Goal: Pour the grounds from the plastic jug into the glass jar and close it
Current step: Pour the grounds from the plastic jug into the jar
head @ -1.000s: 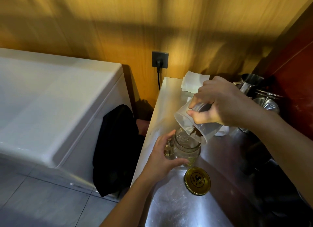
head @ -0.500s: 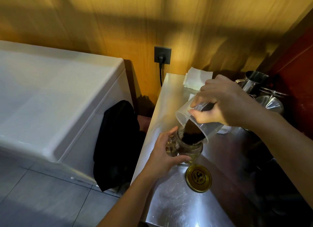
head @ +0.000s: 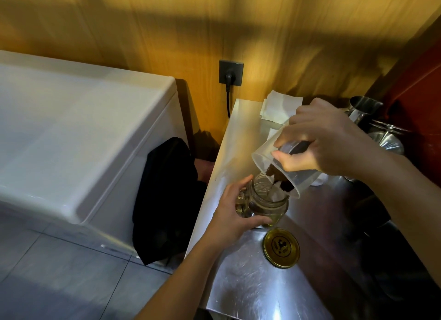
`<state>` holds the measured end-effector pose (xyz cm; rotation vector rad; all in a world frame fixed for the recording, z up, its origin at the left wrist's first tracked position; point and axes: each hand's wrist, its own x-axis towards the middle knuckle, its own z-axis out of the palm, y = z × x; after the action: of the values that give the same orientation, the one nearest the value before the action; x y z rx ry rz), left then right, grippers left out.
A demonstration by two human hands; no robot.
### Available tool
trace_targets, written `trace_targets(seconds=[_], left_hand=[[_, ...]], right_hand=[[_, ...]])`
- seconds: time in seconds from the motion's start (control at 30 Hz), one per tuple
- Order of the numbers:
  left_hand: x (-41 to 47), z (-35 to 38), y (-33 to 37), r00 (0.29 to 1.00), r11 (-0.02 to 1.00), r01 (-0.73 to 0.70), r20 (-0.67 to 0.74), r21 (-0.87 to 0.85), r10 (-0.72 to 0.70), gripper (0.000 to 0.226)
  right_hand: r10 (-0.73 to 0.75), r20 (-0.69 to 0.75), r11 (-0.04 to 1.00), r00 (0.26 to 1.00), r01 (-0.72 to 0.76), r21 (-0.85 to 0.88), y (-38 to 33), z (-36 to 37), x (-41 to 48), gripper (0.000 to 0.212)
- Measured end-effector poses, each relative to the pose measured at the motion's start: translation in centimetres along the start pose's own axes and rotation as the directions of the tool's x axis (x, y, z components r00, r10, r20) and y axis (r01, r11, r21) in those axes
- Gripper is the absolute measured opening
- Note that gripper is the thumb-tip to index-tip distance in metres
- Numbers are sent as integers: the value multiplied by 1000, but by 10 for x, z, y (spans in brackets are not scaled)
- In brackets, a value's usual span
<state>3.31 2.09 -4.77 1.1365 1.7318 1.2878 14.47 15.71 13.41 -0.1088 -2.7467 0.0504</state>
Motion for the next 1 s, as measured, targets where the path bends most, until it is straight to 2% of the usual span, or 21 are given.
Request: trace_targets(seconds=[0.1, 0.6, 0.83, 1.0], left_hand=[[0, 0, 0, 1000, 1000, -3, -4, 12, 3, 86], [1, 1, -1, 1000, 1000, -7, -3, 7, 7, 87], [0, 1, -1, 1000, 1000, -5, -5, 20, 5, 89], [1, 1, -1, 1000, 1000, -12, -10, 29, 12, 87]], right_hand=[[-2, 13, 1000, 1000, 2, -24, 3, 1, 2, 14], [-110, -59, 992, 992, 107, -60, 3, 8, -3, 18], [-96, -4, 992, 995, 95, -88, 6, 8, 1, 22], [-157, -24, 986, 987, 155, -64, 1, 11, 0, 20]])
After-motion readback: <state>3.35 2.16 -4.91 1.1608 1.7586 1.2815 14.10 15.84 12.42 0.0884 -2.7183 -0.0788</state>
